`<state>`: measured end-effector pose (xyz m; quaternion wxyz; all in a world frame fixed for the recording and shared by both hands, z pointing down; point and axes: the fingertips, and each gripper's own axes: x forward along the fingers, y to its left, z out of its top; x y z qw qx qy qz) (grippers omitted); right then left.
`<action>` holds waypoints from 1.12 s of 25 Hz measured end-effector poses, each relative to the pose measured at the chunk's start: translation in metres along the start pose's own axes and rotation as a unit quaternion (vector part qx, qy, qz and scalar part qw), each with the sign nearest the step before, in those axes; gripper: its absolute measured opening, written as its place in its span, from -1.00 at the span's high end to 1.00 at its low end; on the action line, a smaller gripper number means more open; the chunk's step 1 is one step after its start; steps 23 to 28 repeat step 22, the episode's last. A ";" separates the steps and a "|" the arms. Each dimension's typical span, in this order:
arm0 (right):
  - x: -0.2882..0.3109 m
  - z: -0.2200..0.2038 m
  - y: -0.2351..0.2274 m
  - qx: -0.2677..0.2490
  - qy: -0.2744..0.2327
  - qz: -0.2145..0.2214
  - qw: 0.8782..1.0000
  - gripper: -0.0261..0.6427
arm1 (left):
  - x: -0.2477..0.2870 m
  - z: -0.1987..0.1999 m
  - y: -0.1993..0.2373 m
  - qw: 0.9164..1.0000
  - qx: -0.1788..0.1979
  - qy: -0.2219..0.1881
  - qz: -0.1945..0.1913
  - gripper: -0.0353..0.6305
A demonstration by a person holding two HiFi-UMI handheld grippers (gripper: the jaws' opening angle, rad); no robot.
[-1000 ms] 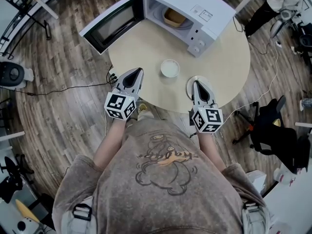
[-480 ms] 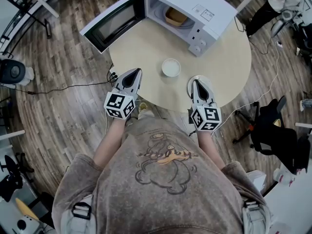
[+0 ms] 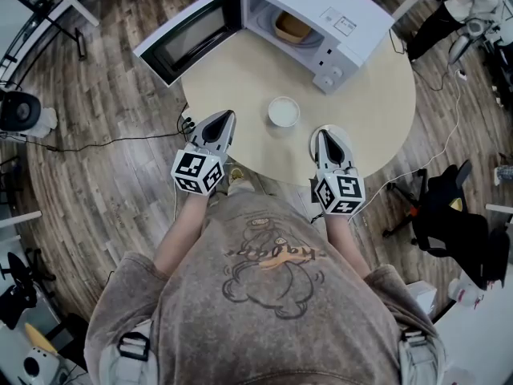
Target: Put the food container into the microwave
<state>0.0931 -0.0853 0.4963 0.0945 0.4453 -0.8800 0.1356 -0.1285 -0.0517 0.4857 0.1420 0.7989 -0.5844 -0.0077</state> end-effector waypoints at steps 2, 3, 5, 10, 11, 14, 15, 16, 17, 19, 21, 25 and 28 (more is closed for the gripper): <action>0.001 0.000 -0.001 0.001 0.000 0.001 1.000 0.92 | 0.002 0.000 0.000 1.000 -0.002 0.001 0.000 0.80; 0.001 0.000 -0.002 0.002 0.001 0.001 1.000 0.92 | 0.003 -0.001 0.000 1.000 -0.004 0.001 0.000 0.80; 0.001 -0.001 -0.004 0.003 0.002 0.002 1.000 0.92 | 0.004 -0.001 0.000 1.000 -0.007 0.002 0.000 0.80; 0.002 -0.002 -0.008 0.007 0.005 0.002 1.000 0.92 | 0.007 -0.005 -0.002 1.000 -0.017 0.006 0.000 0.80; 0.002 -0.003 -0.008 0.008 0.006 0.003 1.000 0.92 | 0.007 -0.006 -0.002 1.000 -0.020 0.006 0.001 0.80; 0.002 -0.004 -0.008 0.012 0.008 0.005 1.000 0.92 | 0.006 -0.008 -0.003 1.000 -0.027 0.008 0.002 0.80; 0.002 -0.005 -0.008 0.013 0.009 0.006 1.000 0.92 | 0.006 -0.008 -0.003 1.000 -0.028 0.008 0.002 0.80; 0.002 -0.005 -0.008 0.015 0.009 0.006 1.000 0.92 | 0.006 -0.008 -0.003 1.000 -0.029 0.009 0.003 0.80; 0.003 -0.005 -0.008 0.017 0.009 0.006 1.000 0.92 | 0.006 -0.008 -0.002 1.000 -0.030 0.008 0.004 0.80; 0.004 -0.006 -0.008 0.019 0.009 0.005 1.000 0.92 | 0.007 -0.008 -0.001 0.999 -0.033 0.007 0.005 0.80; 0.005 -0.006 -0.008 0.020 0.009 0.005 1.000 0.92 | 0.008 -0.008 0.001 0.999 -0.034 0.007 0.006 0.80; 0.006 -0.006 -0.008 0.021 0.009 0.005 1.000 0.92 | 0.008 -0.008 0.001 0.999 -0.035 0.007 0.007 0.80; 0.006 -0.006 -0.008 0.021 0.009 0.005 1.000 0.92 | 0.008 -0.008 0.001 0.999 -0.035 0.007 0.007 0.80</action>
